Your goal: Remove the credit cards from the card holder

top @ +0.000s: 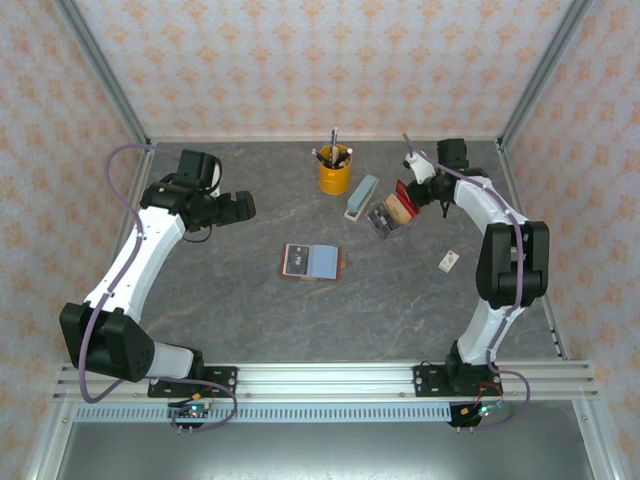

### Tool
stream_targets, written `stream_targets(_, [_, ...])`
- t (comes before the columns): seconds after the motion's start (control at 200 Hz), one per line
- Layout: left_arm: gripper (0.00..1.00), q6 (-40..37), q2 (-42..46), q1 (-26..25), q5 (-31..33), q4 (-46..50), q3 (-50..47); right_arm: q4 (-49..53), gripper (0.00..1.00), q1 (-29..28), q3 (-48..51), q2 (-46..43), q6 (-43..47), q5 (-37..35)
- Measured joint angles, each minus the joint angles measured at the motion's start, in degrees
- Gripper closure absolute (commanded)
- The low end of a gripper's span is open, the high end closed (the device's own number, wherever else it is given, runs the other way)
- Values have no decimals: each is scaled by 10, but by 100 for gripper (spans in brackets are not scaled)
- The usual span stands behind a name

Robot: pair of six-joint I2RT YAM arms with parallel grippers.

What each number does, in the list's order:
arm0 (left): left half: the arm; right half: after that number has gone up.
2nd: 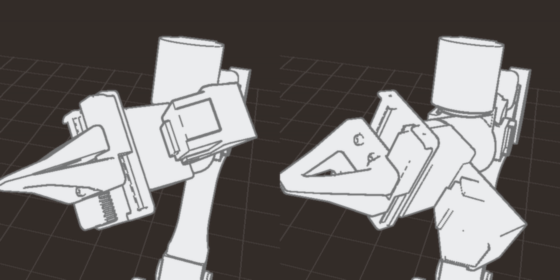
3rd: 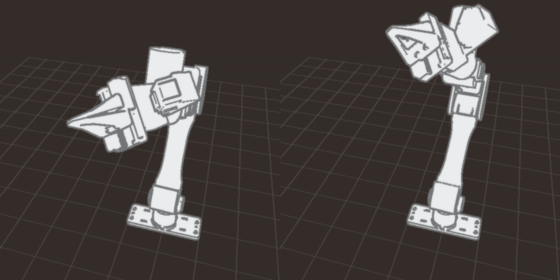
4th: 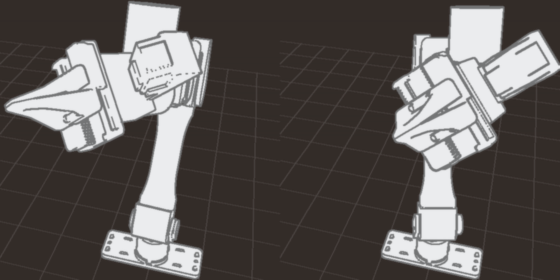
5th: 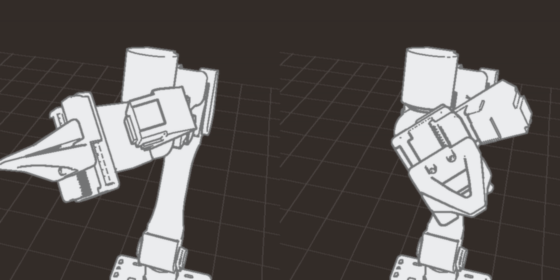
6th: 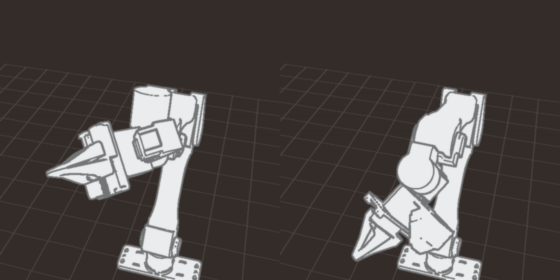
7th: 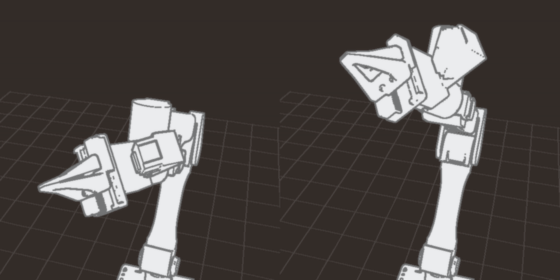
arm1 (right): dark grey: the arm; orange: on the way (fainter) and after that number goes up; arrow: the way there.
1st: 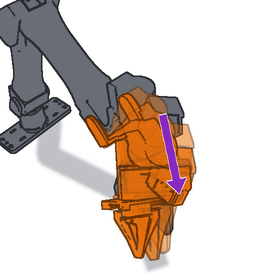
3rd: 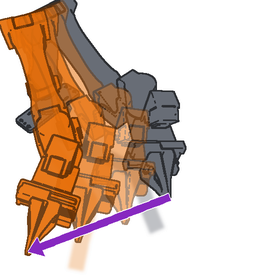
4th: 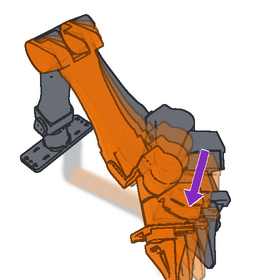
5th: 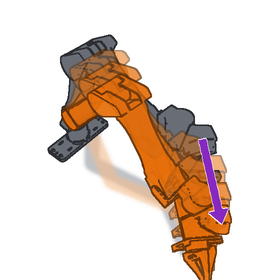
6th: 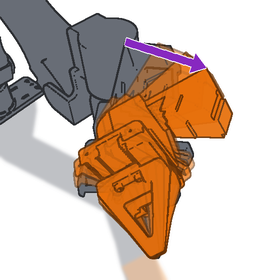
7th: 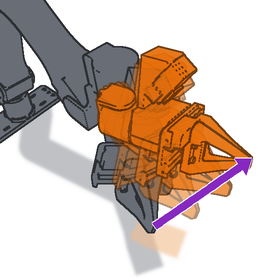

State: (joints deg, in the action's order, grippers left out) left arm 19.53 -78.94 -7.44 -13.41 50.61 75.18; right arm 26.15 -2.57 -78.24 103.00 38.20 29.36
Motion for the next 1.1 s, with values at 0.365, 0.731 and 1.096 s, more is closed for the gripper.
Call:
stream_targets(0.365, [0,0,0,0,-11,0,0,-6,100,0,22,-28,-34,-22])
stream_targets(0.731, [0,0,-3,0,-12,0,0,-9,92,0,2,20,-60,-19])
stream_targets(1.096, [0,0,-4,0,-15,-1,0,-9,75,0,-3,10,-86,-20])
